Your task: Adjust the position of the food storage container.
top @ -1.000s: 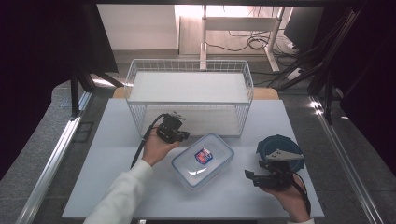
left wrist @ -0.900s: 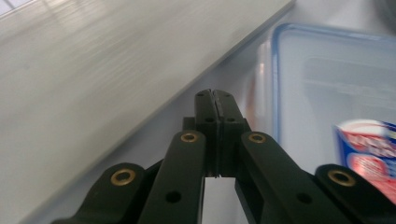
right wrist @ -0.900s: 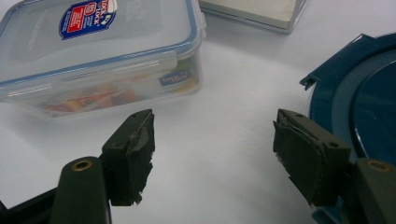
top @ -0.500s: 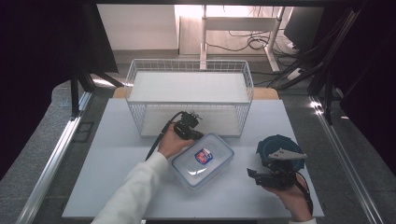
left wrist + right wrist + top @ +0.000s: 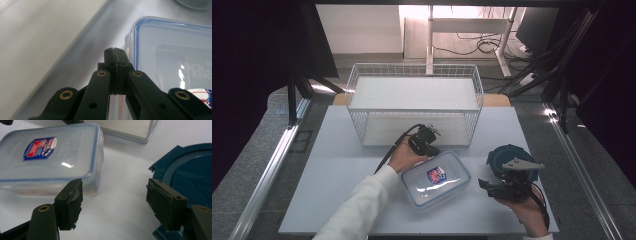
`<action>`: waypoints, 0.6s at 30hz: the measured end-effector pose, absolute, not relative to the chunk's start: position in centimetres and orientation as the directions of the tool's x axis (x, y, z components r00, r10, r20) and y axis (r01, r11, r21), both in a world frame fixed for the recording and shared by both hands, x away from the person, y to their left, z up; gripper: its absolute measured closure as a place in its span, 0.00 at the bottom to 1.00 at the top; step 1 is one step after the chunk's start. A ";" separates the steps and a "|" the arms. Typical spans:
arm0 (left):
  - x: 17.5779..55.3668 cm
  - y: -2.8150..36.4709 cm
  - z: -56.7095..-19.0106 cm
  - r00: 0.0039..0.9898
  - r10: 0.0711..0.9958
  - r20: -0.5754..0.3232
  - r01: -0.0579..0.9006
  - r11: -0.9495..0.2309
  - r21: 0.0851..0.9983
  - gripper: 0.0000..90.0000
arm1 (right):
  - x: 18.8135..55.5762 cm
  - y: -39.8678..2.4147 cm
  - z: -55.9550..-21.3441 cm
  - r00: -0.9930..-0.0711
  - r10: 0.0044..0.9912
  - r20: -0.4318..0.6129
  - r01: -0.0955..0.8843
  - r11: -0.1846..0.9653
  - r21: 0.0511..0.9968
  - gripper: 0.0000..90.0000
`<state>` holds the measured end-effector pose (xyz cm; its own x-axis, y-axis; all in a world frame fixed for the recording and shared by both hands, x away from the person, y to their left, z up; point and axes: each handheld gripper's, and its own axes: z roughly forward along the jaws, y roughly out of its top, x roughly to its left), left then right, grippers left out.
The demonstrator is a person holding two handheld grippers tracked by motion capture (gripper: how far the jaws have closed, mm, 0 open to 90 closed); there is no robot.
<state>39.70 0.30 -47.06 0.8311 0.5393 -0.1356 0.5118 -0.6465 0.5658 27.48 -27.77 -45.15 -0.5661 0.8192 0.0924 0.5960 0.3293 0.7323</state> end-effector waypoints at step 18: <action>37.9 0.9 -44.8 0.802 0.586 -0.118 0.522 -0.590 0.615 1.00 | 27.6 -28.4 -45.1 -0.548 0.831 0.097 0.602 0.311 0.735 0.32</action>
